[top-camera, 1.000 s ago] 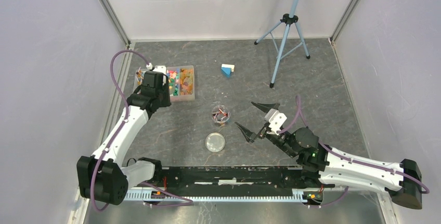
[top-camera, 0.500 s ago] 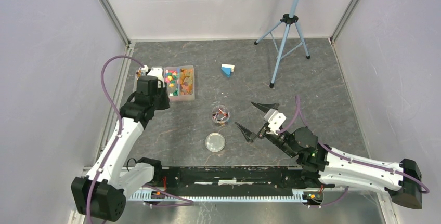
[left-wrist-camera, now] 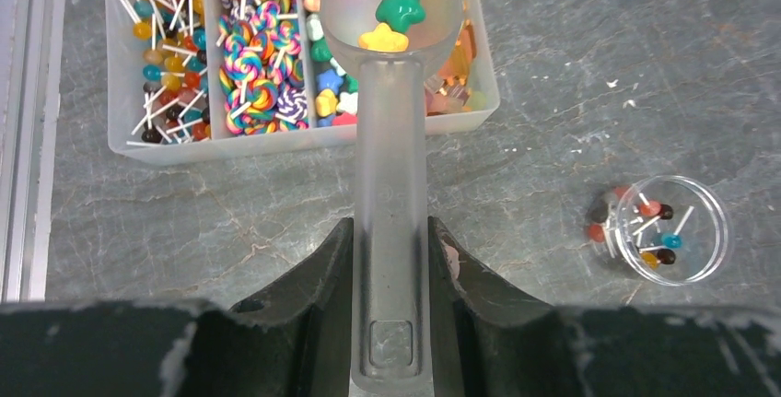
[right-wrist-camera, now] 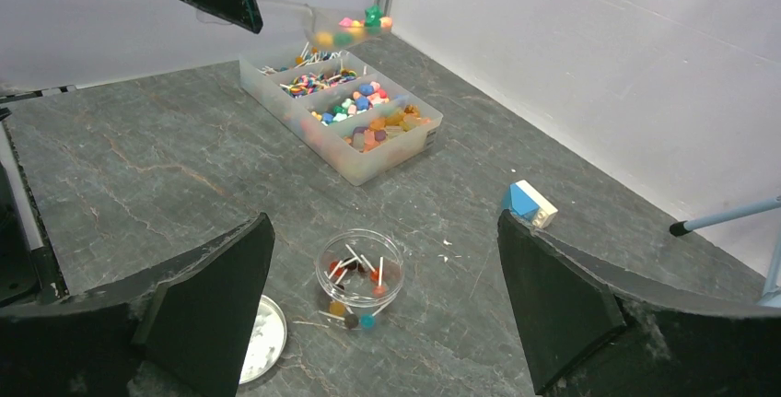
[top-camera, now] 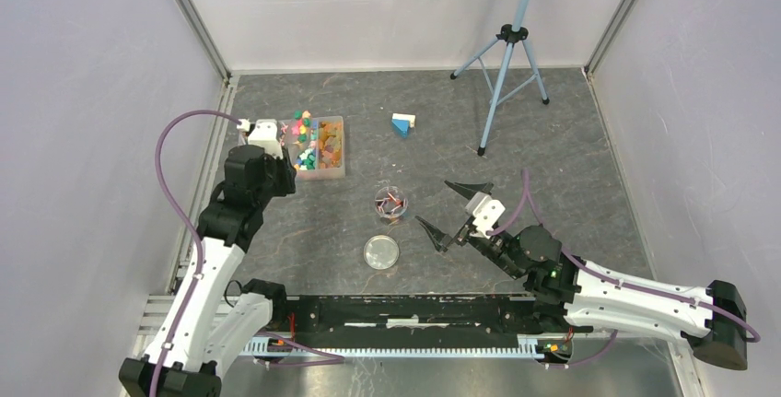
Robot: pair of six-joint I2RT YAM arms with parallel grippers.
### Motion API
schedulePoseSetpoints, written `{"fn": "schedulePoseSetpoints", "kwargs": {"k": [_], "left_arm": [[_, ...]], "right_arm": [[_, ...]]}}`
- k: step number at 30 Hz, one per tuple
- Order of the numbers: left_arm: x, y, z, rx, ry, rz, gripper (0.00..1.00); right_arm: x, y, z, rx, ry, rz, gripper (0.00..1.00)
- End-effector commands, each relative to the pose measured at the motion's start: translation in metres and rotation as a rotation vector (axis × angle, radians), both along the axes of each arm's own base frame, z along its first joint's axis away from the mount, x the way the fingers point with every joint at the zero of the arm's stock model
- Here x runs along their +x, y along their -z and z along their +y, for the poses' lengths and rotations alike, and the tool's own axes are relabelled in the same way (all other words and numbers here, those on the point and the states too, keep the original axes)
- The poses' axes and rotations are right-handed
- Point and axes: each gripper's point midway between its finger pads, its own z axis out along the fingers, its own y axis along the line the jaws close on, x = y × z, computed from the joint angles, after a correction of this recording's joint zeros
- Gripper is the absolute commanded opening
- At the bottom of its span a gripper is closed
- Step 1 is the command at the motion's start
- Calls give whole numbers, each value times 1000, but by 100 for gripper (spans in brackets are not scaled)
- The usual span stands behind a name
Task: Pack the candies
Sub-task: Scoop the fake candies from the storage box.
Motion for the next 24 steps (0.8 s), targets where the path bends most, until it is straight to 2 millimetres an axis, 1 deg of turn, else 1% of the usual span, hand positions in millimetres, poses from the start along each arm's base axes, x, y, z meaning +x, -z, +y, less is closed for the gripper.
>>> {"fn": "schedulePoseSetpoints", "kwargs": {"k": [1, 4, 6, 7, 10, 13, 17, 24], "left_arm": [[6, -43, -6, 17, 78, -187, 2], [0, -59, -7, 5, 92, -259, 2], [-3, -67, -10, 4, 113, -274, 2], [-4, -71, -13, 2, 133, -279, 2], [-11, -78, -30, -28, 236, -298, 2], [-18, -87, -35, -43, 272, -342, 2], [-23, -94, -40, -55, 304, -372, 2], [-26, -104, -40, -30, 322, -442, 2]], "right_arm": [[2, -22, -2, 66, 16, -11, 98], [4, -19, -3, 60, 33, -7, 98], [6, -19, -4, 49, 43, -11, 98], [7, -19, -5, 42, 51, -14, 98], [10, -21, -8, 27, 76, -21, 98], [11, -25, -12, 38, 94, -25, 98], [12, -29, -13, 41, 97, -29, 98], [14, -28, -13, 37, 108, -22, 98]]}}
